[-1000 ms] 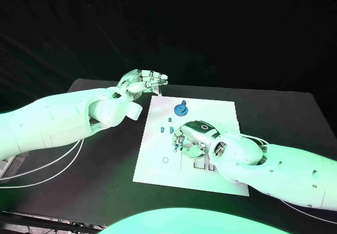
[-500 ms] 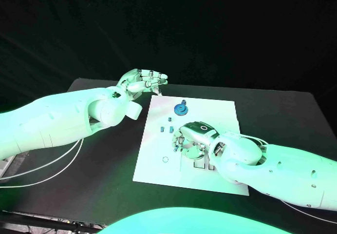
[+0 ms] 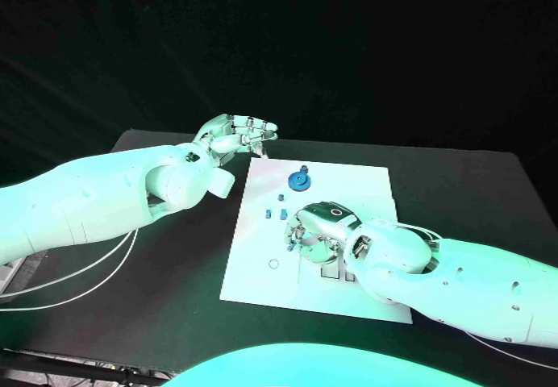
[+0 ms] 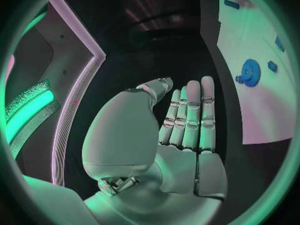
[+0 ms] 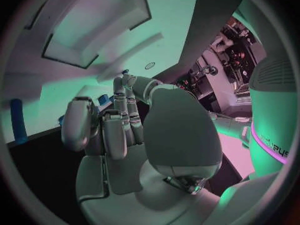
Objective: Assemble the parts on the task board
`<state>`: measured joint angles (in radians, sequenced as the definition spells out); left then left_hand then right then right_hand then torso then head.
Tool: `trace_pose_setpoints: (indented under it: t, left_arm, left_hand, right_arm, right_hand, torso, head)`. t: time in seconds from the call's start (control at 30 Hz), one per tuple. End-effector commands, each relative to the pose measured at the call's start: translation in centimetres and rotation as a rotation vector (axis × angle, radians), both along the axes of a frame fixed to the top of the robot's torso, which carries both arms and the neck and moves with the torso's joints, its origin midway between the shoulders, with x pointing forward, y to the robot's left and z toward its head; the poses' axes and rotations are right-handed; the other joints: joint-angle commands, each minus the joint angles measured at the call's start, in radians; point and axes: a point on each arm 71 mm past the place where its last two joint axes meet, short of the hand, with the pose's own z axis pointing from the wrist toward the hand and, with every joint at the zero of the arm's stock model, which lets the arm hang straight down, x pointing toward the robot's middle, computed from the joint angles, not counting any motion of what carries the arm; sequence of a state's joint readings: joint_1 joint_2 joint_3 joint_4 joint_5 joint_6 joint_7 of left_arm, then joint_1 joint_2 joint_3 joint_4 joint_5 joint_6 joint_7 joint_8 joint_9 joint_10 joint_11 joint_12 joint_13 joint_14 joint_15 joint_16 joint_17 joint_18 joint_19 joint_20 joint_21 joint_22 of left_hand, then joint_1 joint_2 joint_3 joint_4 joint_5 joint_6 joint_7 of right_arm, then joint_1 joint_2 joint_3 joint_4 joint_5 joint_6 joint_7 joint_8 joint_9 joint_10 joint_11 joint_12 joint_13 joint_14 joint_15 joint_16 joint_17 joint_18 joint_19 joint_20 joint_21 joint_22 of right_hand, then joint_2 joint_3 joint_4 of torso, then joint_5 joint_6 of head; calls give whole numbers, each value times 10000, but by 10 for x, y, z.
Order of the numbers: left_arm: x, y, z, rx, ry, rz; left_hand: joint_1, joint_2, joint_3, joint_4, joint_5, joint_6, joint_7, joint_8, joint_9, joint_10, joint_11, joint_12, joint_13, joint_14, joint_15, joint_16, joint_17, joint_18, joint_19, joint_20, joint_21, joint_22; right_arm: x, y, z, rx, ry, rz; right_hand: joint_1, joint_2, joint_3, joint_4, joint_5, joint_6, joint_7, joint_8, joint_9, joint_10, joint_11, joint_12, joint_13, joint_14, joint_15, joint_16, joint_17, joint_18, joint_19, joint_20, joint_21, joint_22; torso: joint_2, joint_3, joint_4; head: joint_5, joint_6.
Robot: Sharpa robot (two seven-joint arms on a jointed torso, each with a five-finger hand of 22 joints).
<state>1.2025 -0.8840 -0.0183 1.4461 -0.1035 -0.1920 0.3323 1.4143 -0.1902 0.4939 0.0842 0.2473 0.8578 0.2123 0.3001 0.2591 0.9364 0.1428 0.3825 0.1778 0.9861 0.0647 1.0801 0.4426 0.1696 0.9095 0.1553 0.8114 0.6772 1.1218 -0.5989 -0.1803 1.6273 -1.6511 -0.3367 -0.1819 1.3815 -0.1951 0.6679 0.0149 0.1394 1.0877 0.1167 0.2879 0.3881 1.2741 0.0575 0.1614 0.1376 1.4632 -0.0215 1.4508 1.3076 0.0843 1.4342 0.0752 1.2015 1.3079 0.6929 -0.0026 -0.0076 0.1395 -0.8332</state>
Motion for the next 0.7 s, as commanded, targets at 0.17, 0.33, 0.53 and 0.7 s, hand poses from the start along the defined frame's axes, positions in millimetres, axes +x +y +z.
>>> trace_pose_setpoints:
  t: [0.17,0.33,0.53,0.7]
  left_arm:
    - [-1,-3,1,-71,-14,-202]
    - [-1,-3,1,-67,-2,-213]
    - [-1,-2,1,-57,12,-211]
    - [0,-1,1,-35,15,-173]
  left_hand:
    - [-40,-21,-36,3,6,-85,1,-25,-10,-68,28,-14,-16,-58,41,-69,-13,136,12,48,-59,-13]
    - [-40,-21,-36,3,6,-85,1,-25,-10,-68,28,-14,-16,-58,41,-69,-13,136,12,48,-59,-13]
    - [-39,-19,-43,10,8,-98,7,-27,-11,-82,33,-11,-19,-62,45,-71,-14,137,15,51,-71,-21]
    - [-26,-16,-43,6,10,-108,9,-27,-12,-92,35,-8,-20,-69,47,-74,-15,138,16,52,-80,-28]
  right_arm:
    - [1,0,-3,-441,-157,1]
    - [1,2,-4,-470,-159,6]
    - [-1,4,-6,-554,-79,124]
    - [-2,5,-7,-623,-30,221]
  right_hand:
    - [0,128,12,-61,25,4,51,28,6,25,-80,13,9,658,-53,62,447,-118,2,-4,-3,1001]
    - [-17,129,12,-67,31,-1,56,25,9,26,-75,3,10,657,-50,58,438,-119,4,-2,3,1006]
    - [-17,129,12,-67,31,-1,56,25,9,26,-75,3,10,657,-50,58,438,-119,4,-2,3,1006]
    - [-46,128,7,-75,37,-4,60,26,17,31,-71,-11,12,658,-46,62,442,-120,5,0,5,1010]
  torso:
    - [-10,-3,-5]
    - [-8,-4,-2]
    - [-7,-3,1]
    - [-5,2,-3]
  head:
    - [-5,-1]
    - [-7,-5]
    - [-4,-19]
    - [3,-31]
